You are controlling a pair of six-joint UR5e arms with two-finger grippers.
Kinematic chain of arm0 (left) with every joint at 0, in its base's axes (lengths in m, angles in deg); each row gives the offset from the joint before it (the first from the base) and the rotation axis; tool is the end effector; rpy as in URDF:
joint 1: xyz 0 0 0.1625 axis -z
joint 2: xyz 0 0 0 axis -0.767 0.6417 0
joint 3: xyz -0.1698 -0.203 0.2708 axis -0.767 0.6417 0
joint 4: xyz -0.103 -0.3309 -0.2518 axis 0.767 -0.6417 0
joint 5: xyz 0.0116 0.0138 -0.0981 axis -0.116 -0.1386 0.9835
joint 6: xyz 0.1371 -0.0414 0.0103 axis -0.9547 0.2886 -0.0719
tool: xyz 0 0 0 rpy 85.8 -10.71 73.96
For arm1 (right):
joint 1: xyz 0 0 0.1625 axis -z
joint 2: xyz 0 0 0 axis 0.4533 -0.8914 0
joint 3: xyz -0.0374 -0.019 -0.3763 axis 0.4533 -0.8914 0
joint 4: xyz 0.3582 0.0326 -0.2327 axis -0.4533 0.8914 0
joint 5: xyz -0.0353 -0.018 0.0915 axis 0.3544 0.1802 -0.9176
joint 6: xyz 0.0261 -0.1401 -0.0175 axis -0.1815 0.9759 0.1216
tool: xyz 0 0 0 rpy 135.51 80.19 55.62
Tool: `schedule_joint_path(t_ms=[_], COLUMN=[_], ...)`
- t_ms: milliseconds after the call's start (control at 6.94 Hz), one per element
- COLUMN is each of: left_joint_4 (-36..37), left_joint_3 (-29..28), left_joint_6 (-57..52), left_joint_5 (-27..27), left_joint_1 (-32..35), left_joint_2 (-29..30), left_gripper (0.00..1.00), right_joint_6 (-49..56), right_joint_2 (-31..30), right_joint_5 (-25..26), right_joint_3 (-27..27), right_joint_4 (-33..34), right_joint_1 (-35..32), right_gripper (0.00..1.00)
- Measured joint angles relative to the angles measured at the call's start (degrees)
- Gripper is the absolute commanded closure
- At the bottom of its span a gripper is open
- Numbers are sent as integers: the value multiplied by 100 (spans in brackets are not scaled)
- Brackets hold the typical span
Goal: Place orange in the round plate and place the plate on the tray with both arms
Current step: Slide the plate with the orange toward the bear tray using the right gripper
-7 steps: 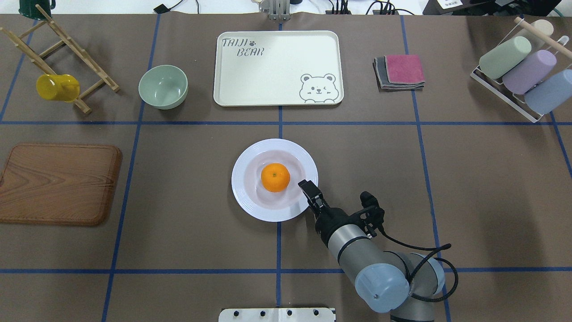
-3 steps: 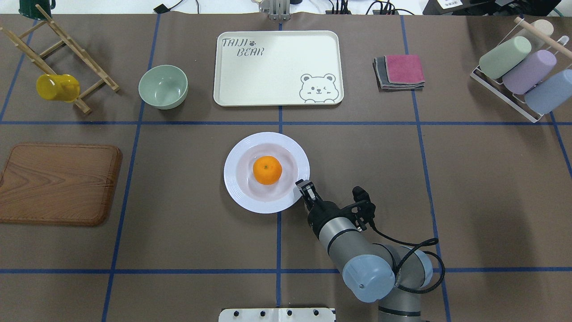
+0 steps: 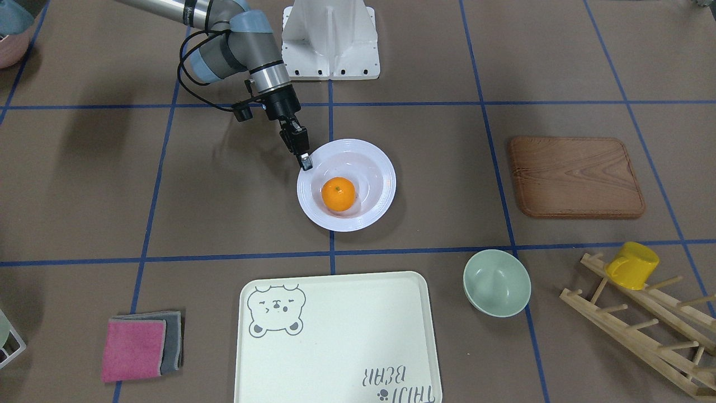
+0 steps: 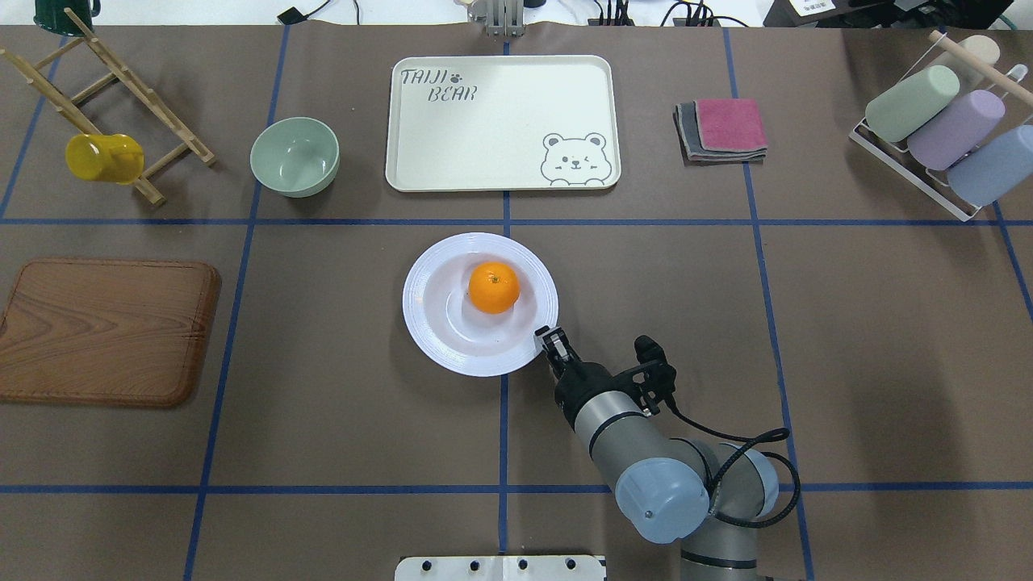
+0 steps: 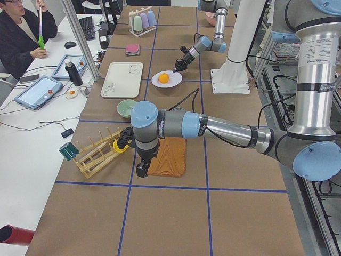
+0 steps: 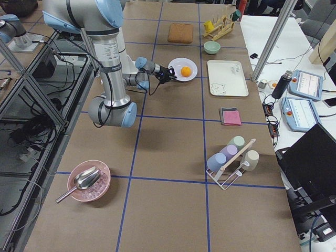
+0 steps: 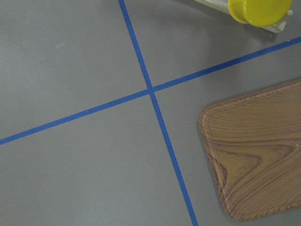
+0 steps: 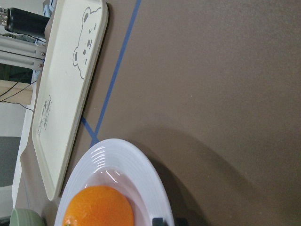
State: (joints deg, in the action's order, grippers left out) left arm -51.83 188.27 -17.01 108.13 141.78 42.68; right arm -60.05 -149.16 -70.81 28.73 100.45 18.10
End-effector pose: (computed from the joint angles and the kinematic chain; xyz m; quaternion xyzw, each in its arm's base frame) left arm -0.0526 -0.4889 0.5544 0.0802 0.3461 0.1412 0.9240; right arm -0.6243 -0.3196 0.2763 0.0716 -0.6124 0.5112 0.5987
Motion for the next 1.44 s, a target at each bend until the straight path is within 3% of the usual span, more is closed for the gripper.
schedule_joint_path(t_ms=[720,1441], left_joint_4=[0,0], left_joint_3=[25,31], left_joint_6=[4,27], left_joint_5=[0,160], left_joint_1=[6,6], left_joint_2=[0,-5], left_gripper=[1,1], right_joint_6=[-75,87], right_joint_2=[101,124], right_joint_5=[58,854], right_joint_3=[84,89], right_joint_4=[-214,-697], right_joint_1=[-154,-425], right_gripper=[100,100])
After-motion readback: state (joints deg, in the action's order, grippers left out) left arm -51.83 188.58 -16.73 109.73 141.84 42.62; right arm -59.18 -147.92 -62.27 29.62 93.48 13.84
